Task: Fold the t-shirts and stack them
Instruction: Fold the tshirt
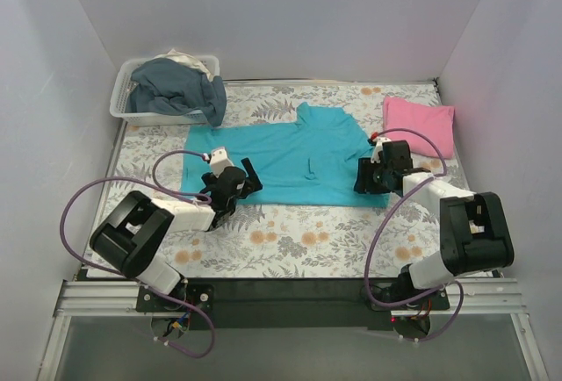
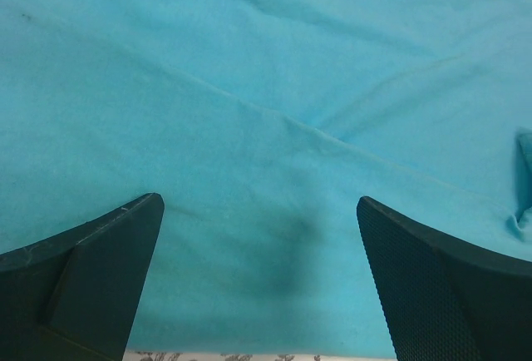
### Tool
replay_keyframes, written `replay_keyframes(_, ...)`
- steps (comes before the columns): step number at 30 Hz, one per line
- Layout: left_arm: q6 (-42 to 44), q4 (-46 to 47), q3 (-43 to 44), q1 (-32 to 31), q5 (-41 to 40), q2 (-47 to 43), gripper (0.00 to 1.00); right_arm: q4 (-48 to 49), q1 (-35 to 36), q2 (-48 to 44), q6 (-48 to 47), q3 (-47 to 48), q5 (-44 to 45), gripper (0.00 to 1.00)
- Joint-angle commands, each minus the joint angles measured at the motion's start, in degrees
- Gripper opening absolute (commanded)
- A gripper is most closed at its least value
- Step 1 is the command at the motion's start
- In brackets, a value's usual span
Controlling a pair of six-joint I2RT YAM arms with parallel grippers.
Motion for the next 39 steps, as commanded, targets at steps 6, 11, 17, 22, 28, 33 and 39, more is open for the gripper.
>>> replay_keyframes(6,-7.4,-10.6,-8.7,-2.7,7.1,-2.8,0.98,-11.7,0.3,-6.8,2.4,-5.7,-3.8,0.46)
replay_keyframes(11,-9.1,-12.6,-9.5,-5.6,7.4,-5.4,0.98,-14.4,0.5,-12.2,3.4,-6.7,-3.1,0.46)
replay_keyframes(17,-7.3,-19.5,-5.7,-7.3,3.9,-14.7,0.98,-17.4,0.6,-18.6,2.9,-2.2,-1.2,0.47)
replay_keyframes(22,-1.2,-23.8,5.5,-6.7,-4.8,-20.6,0.98,-15.0,0.6,-18.7,2.7,4.2,-2.3,0.47)
replay_keyframes(28,6.6,-16.7,13.1,10.7,-1.8,-12.2,0.98,-11.3,0.7,-12.3,1.7,10.5,-6.5,0.48)
replay_keyframes(33,11.7,-16.7,20.1,20.1,-5.0,-1.2,0.97,-8.1,0.8,-10.1,1.6,10.1,-8.3,0.48)
replay_keyframes(39,17.9,-10.5,23.3,24.5,-1.8,5.4,0.92,-6.6,0.9,-10.7,1.3,7.4,-8.6,0.48)
